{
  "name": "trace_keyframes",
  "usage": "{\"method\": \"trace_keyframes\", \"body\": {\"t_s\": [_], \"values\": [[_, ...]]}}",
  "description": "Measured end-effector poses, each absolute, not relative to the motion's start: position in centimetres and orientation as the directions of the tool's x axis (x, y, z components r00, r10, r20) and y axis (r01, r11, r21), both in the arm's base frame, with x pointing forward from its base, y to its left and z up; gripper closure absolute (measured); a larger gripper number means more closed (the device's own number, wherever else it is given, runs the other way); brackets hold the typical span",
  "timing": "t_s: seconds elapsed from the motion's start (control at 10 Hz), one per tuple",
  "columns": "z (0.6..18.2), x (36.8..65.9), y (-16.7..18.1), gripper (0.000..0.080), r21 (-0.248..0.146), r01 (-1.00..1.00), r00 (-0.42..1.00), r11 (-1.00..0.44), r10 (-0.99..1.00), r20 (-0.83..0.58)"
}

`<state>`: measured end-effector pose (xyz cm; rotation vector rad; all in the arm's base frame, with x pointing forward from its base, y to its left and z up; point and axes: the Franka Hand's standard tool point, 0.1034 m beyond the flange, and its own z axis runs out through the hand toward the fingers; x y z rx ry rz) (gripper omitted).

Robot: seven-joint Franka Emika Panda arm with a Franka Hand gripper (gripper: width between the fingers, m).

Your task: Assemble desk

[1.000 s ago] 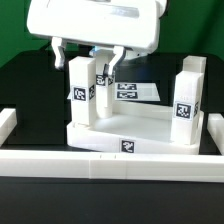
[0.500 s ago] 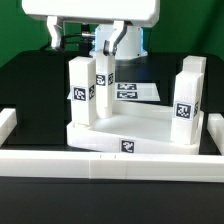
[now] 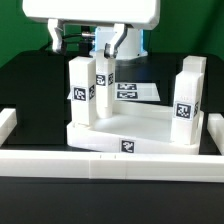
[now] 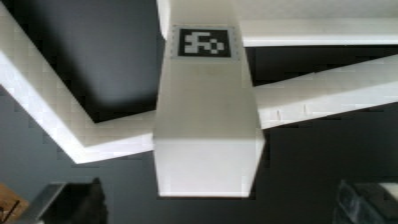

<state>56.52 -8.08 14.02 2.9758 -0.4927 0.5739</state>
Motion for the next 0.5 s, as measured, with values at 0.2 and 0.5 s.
{"method": "trace_keyframes", "body": {"t_s": [0.2, 0.5], "values": [[13.6, 56.2, -8.0, 0.0150, -0.016, -0.338, 0.920, -0.941, -0.334, 0.205], [13.1, 55.7, -9.1, 0.0150, -0.022, -0.365, 0.931, -0.931, -0.365, 0.022]]}}
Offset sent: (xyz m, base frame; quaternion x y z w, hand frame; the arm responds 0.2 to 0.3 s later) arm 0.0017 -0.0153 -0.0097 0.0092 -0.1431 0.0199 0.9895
